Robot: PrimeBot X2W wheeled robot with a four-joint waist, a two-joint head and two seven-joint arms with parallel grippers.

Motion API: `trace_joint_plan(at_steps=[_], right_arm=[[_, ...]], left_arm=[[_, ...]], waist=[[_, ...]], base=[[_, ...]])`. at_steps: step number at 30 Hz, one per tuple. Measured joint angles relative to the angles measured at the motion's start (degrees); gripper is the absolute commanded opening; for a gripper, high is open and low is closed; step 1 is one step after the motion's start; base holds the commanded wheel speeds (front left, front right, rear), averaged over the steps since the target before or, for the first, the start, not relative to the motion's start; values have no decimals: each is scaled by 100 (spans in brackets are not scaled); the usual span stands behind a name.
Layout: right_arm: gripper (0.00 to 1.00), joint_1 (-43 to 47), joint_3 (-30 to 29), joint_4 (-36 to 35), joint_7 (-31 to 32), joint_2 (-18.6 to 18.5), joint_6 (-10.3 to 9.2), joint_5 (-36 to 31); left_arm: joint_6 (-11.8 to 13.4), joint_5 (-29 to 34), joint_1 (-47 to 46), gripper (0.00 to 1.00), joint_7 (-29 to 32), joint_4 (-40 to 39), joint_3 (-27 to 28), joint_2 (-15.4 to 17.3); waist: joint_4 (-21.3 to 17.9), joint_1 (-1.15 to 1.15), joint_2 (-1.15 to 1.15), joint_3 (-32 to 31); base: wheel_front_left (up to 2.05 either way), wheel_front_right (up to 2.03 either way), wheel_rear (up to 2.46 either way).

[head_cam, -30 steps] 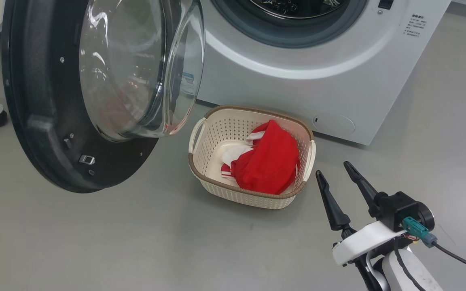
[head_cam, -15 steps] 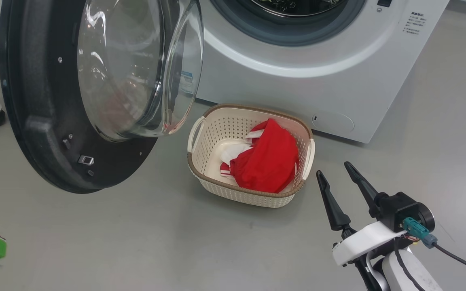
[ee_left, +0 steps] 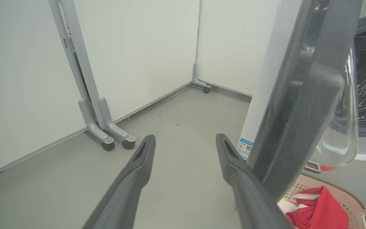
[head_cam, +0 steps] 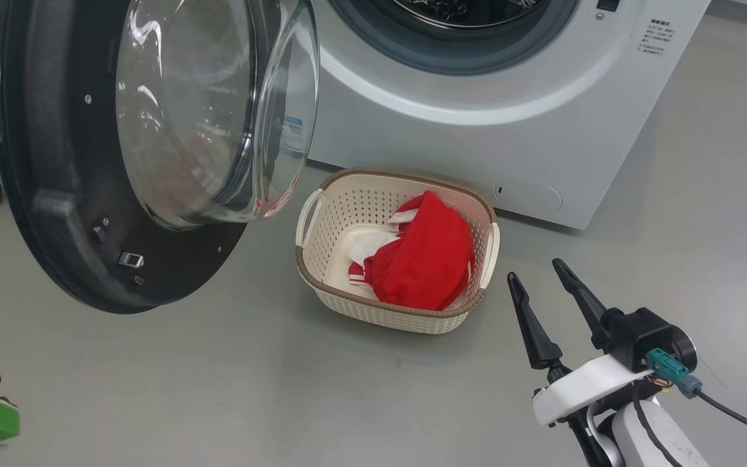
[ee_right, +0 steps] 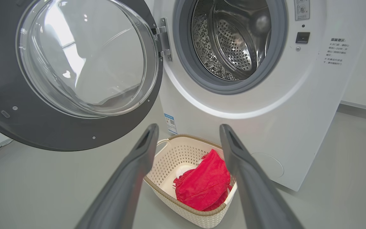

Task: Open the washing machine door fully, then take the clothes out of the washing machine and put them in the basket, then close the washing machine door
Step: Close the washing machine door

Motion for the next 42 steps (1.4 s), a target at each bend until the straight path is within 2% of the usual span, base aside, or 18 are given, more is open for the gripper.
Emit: trace_joint_plan(at_steps=[18,42], right_arm=[[100,26,-16,-24,0,4,-36,5],[100,58,-15,-36,-14,11,-36,5]], left_arm=[[0,121,2,100,-450,256,-214,0],[0,142,1,100,-605,475,-391,97]], waist=[[27,0,0,-77],[22,0,0,-86]], base=[[0,0,0],[0,0,0]])
